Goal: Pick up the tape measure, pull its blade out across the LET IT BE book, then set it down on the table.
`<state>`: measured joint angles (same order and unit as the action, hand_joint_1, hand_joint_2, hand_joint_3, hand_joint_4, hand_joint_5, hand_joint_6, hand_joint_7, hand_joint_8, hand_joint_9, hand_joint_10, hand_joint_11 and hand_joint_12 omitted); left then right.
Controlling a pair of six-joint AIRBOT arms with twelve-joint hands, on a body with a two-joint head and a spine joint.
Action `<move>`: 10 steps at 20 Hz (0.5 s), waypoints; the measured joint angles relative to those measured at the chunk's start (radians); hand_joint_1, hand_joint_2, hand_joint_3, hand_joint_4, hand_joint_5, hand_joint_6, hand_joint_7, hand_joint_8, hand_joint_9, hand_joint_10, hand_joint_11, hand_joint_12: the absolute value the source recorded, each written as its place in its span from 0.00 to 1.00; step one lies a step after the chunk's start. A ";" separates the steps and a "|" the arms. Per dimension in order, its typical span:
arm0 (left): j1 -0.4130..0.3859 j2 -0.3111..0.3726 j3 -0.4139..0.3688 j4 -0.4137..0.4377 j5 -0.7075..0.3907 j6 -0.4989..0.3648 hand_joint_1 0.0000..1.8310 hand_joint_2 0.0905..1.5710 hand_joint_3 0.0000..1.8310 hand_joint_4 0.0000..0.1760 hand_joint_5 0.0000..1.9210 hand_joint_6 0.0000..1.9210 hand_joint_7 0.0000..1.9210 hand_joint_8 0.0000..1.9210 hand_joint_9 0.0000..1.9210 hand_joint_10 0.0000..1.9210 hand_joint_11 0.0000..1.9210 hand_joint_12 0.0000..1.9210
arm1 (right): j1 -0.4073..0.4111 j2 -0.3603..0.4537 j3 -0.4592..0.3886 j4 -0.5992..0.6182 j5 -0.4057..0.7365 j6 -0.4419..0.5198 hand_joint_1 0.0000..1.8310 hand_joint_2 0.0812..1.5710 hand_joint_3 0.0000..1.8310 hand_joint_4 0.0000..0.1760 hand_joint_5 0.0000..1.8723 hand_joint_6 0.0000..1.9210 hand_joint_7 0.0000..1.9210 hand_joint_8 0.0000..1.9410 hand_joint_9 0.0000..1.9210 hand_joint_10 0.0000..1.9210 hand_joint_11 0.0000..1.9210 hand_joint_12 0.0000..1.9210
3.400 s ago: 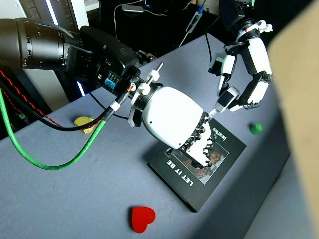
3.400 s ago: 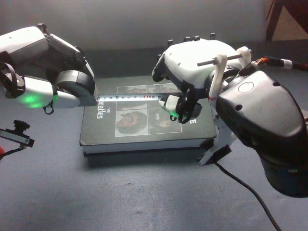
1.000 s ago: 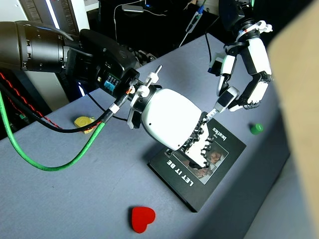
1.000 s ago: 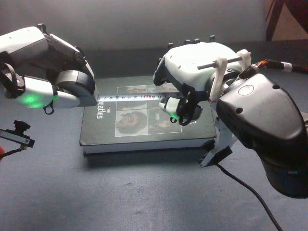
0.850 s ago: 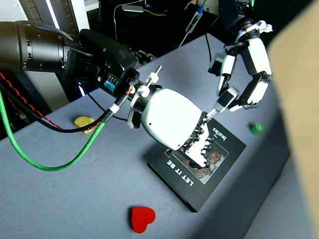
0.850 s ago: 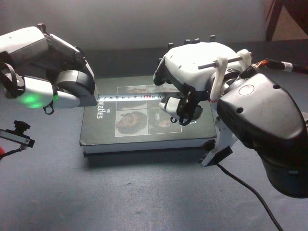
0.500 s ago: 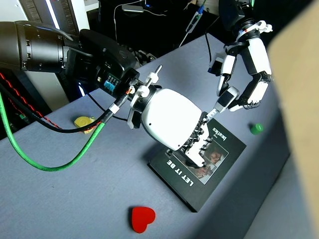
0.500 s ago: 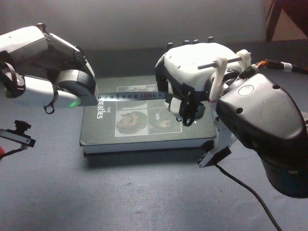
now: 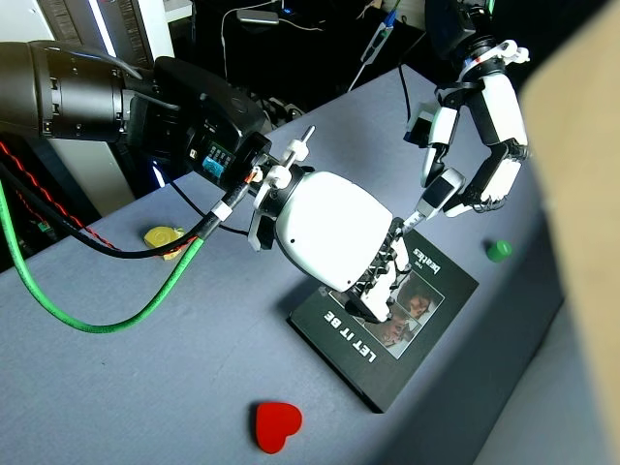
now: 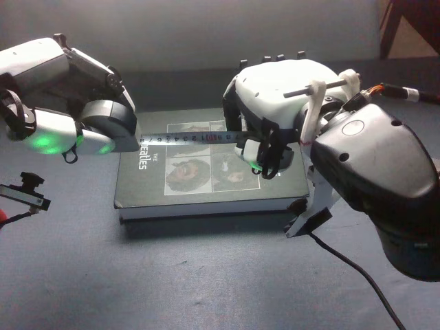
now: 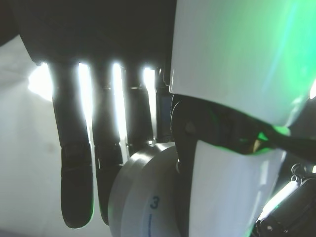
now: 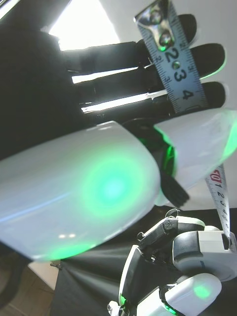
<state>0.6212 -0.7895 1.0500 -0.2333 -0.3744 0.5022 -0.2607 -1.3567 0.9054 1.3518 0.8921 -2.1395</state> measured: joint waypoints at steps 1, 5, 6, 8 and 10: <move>0.000 0.000 0.000 0.000 0.000 -0.002 0.75 0.67 0.00 0.00 0.50 0.51 0.62 0.28 0.49 0.59 0.38 0.54 | 0.000 0.005 0.000 0.000 -0.004 0.005 0.72 0.73 0.00 0.00 0.44 0.60 0.49 0.55 0.41 0.69 0.33 0.76; 0.000 0.000 0.000 -0.003 -0.006 -0.008 0.75 0.67 0.00 0.00 0.49 0.52 0.63 0.26 0.49 0.59 0.39 0.54 | 0.000 0.025 0.000 -0.016 -0.017 0.018 0.74 0.73 0.00 0.00 0.43 0.62 0.48 0.55 0.40 0.75 0.32 0.77; 0.000 0.000 0.000 -0.003 -0.008 -0.008 0.75 0.67 0.00 0.00 0.49 0.52 0.63 0.26 0.49 0.59 0.39 0.54 | 0.000 0.031 0.000 -0.018 -0.024 0.020 0.74 0.73 0.00 0.00 0.43 0.62 0.48 0.55 0.40 0.75 0.32 0.77; 0.000 0.000 0.000 -0.003 -0.008 -0.011 0.75 0.67 0.00 0.00 0.49 0.53 0.63 0.27 0.49 0.60 0.38 0.53 | 0.000 0.041 -0.001 -0.019 -0.034 0.026 0.74 0.73 0.00 0.00 0.43 0.61 0.48 0.55 0.40 0.75 0.32 0.77; 0.000 0.000 0.000 -0.003 -0.010 -0.011 0.75 0.67 0.00 0.00 0.50 0.52 0.63 0.25 0.49 0.59 0.38 0.52 | 0.000 0.054 -0.002 -0.019 -0.038 0.029 0.74 0.73 0.00 0.00 0.43 0.61 0.48 0.56 0.40 0.75 0.32 0.77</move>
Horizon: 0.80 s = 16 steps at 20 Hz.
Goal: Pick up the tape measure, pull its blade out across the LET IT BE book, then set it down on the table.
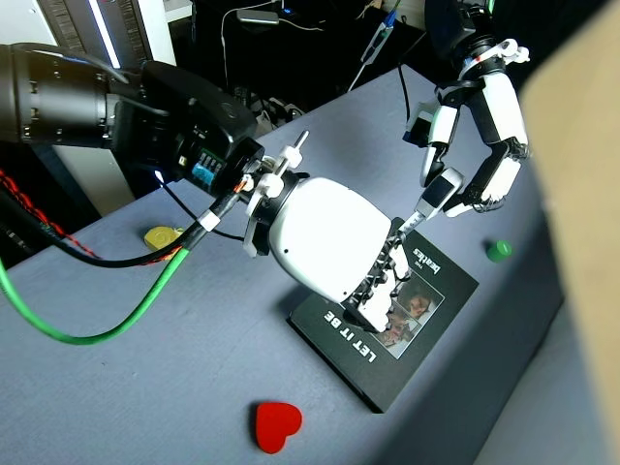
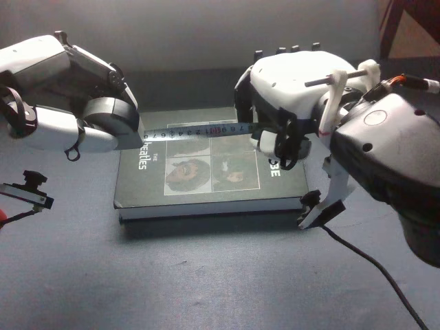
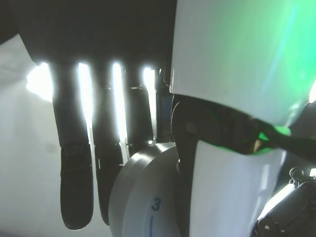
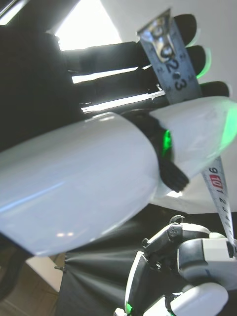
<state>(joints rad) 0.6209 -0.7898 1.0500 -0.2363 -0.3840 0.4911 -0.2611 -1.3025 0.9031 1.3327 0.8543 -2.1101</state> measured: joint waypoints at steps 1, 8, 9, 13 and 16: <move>0.000 0.000 0.000 -0.001 -0.002 0.000 0.75 0.67 0.00 0.00 0.49 0.53 0.63 0.27 0.49 0.60 0.38 0.54 | -0.001 0.006 0.000 0.000 0.000 0.000 0.74 0.73 0.00 0.00 0.43 0.60 0.48 0.56 0.40 0.75 0.32 0.77; 0.000 0.000 0.001 -0.003 -0.006 0.000 0.75 0.67 0.00 0.00 0.50 0.52 0.64 0.26 0.48 0.59 0.37 0.54 | -0.012 0.036 -0.005 -0.003 -0.001 0.008 0.74 0.73 0.00 0.00 0.43 0.61 0.48 0.55 0.40 0.75 0.33 0.77; 0.000 0.000 0.001 -0.003 -0.006 0.000 0.75 0.67 0.00 0.00 0.50 0.52 0.64 0.25 0.48 0.59 0.37 0.53 | -0.014 0.039 -0.005 0.000 -0.004 0.009 0.74 0.73 0.00 0.00 0.43 0.61 0.48 0.55 0.40 0.75 0.33 0.77; 0.000 0.000 0.001 -0.004 -0.006 -0.001 0.75 0.67 0.00 0.00 0.50 0.51 0.64 0.26 0.49 0.59 0.38 0.53 | -0.018 0.063 -0.005 -0.003 -0.020 0.011 0.74 0.73 0.00 0.00 0.43 0.61 0.48 0.55 0.41 0.74 0.33 0.77; 0.000 -0.002 0.001 -0.003 -0.006 -0.001 0.75 0.67 0.00 0.00 0.50 0.51 0.64 0.26 0.49 0.59 0.39 0.54 | -0.023 0.066 -0.005 -0.004 -0.026 0.011 0.74 0.73 0.00 0.00 0.43 0.61 0.48 0.55 0.41 0.75 0.33 0.77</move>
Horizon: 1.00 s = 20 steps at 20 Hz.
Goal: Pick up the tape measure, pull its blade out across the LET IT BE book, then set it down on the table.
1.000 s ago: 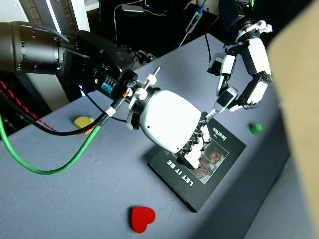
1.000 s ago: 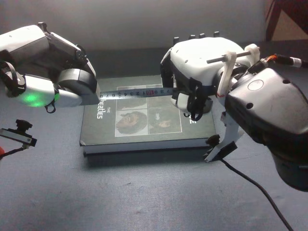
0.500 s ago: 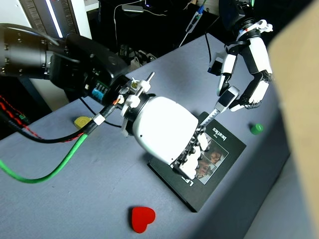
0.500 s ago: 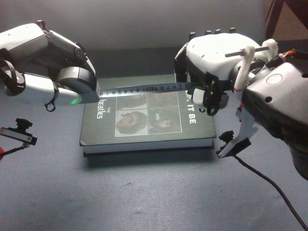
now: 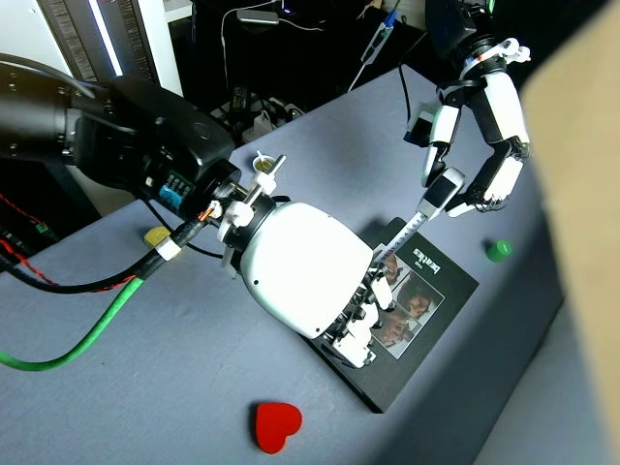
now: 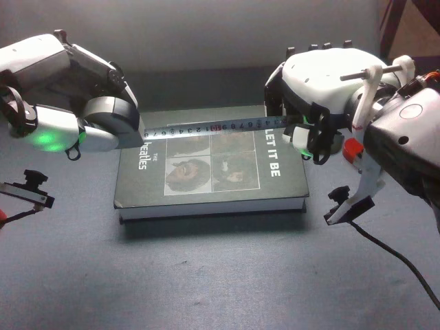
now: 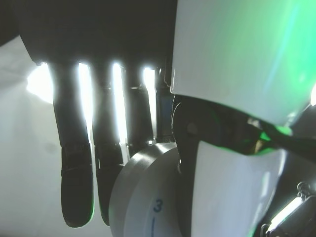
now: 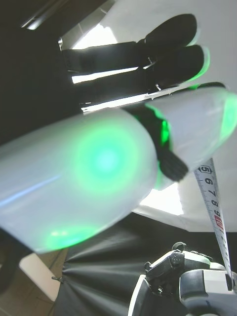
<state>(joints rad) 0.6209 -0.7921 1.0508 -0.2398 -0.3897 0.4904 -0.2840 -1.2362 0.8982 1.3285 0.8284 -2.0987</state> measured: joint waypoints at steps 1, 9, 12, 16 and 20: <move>0.000 -0.002 0.000 0.000 -0.001 0.000 0.75 0.66 0.00 0.00 0.50 0.51 0.64 0.26 0.49 0.59 0.39 0.54 | 0.000 0.001 0.000 0.000 -0.003 0.000 0.74 0.73 0.00 0.00 0.43 0.61 0.48 0.55 0.41 0.74 0.33 0.76; -0.003 -0.002 0.000 0.000 -0.002 -0.002 0.75 0.66 0.00 0.00 0.50 0.50 0.64 0.25 0.49 0.58 0.38 0.53 | 0.000 0.021 -0.002 -0.005 -0.027 0.010 0.74 0.73 0.00 0.00 0.43 0.61 0.49 0.55 0.41 0.74 0.34 0.76; -0.003 -0.002 0.000 0.000 -0.004 -0.003 0.75 0.66 0.00 0.00 0.51 0.50 0.64 0.25 0.48 0.59 0.38 0.53 | 0.000 0.028 0.001 -0.005 -0.029 0.013 0.74 0.73 0.00 0.00 0.43 0.61 0.48 0.55 0.41 0.74 0.34 0.76; -0.003 -0.003 0.000 0.000 -0.006 -0.003 0.75 0.66 0.00 0.00 0.51 0.50 0.64 0.26 0.48 0.59 0.38 0.53 | -0.007 0.039 0.002 -0.005 -0.040 0.016 0.67 0.73 0.00 0.00 0.43 0.62 0.49 0.58 0.41 0.59 0.33 0.76; -0.003 -0.003 0.003 -0.002 0.000 0.002 0.75 0.66 0.00 0.00 0.51 0.50 0.64 0.26 0.48 0.59 0.38 0.53 | -0.010 0.061 0.016 0.002 -0.024 0.006 0.65 0.73 0.00 0.00 0.44 0.62 0.49 0.58 0.44 0.49 0.34 0.75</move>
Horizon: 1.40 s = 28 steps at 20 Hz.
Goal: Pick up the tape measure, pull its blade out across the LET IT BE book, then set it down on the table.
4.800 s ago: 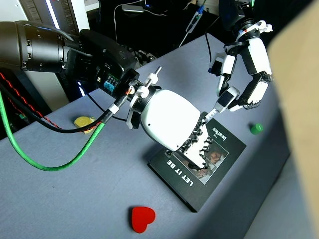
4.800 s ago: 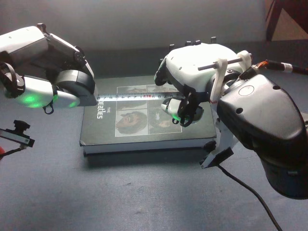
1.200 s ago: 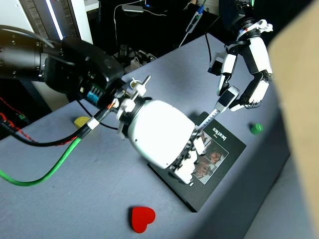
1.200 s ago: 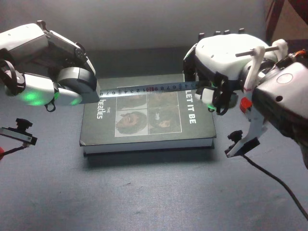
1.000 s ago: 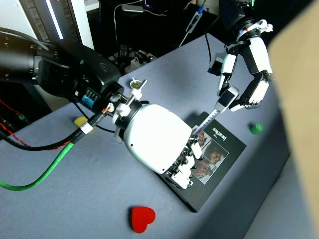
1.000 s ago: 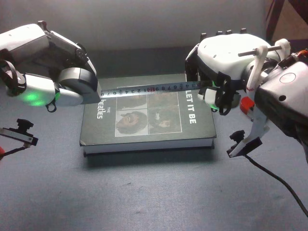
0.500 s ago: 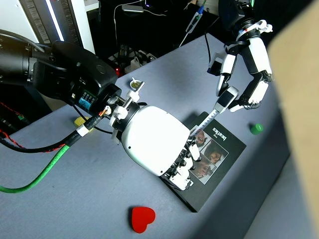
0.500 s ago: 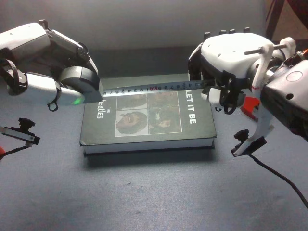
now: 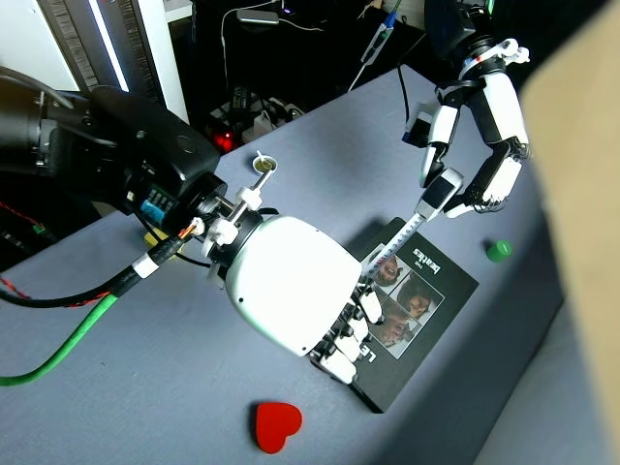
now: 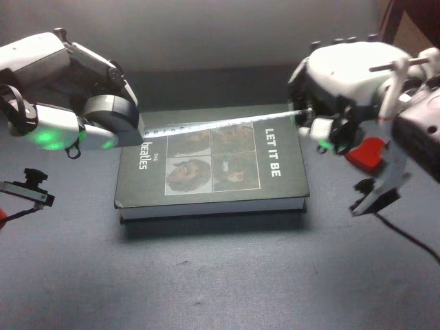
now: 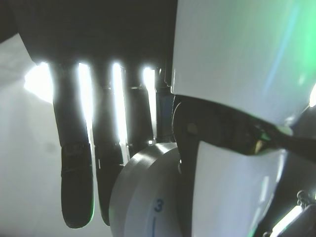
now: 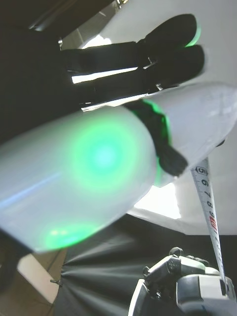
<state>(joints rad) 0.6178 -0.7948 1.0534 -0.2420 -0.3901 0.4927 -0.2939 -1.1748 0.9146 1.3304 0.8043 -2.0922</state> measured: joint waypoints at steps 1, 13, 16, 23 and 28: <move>0.000 0.001 0.003 0.000 0.003 0.002 0.75 0.66 0.00 0.00 0.51 0.50 0.64 0.26 0.48 0.59 0.38 0.53 | -0.004 0.008 0.004 -0.001 0.012 -0.001 0.65 0.73 0.00 0.00 0.44 0.62 0.49 0.58 0.44 0.49 0.34 0.75; 0.000 0.001 0.004 0.003 0.005 0.003 0.75 0.66 0.00 0.00 0.51 0.50 0.64 0.26 0.48 0.59 0.38 0.53 | -0.016 0.017 0.007 -0.015 0.008 0.005 0.65 0.73 0.00 0.00 0.43 0.62 0.50 0.58 0.43 0.49 0.33 0.75; -0.001 0.001 0.004 0.003 0.005 0.004 0.75 0.67 0.00 0.00 0.51 0.50 0.63 0.27 0.48 0.59 0.38 0.53 | -0.016 0.017 0.007 -0.027 0.007 0.011 0.73 0.74 0.00 0.00 0.42 0.62 0.47 0.58 0.39 0.74 0.31 0.76; -0.001 0.001 0.003 0.003 0.005 0.003 0.75 0.67 0.00 0.00 0.50 0.50 0.63 0.27 0.49 0.59 0.38 0.53 | -0.014 0.017 0.003 -0.053 0.009 0.024 0.60 0.76 0.00 0.00 0.34 0.19 0.37 0.23 0.32 0.36 0.18 0.68; -0.001 0.001 0.003 0.003 0.005 0.003 0.75 0.67 0.00 0.00 0.50 0.51 0.63 0.28 0.48 0.59 0.38 0.54 | -0.010 0.019 0.000 -0.056 0.010 0.025 0.60 0.75 0.00 0.00 0.36 0.00 0.41 0.01 0.32 0.20 0.14 0.66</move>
<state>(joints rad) 0.6170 -0.7937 1.0569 -0.2390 -0.3855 0.4961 -0.3042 -1.1561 0.9150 1.2747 0.8143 -2.0670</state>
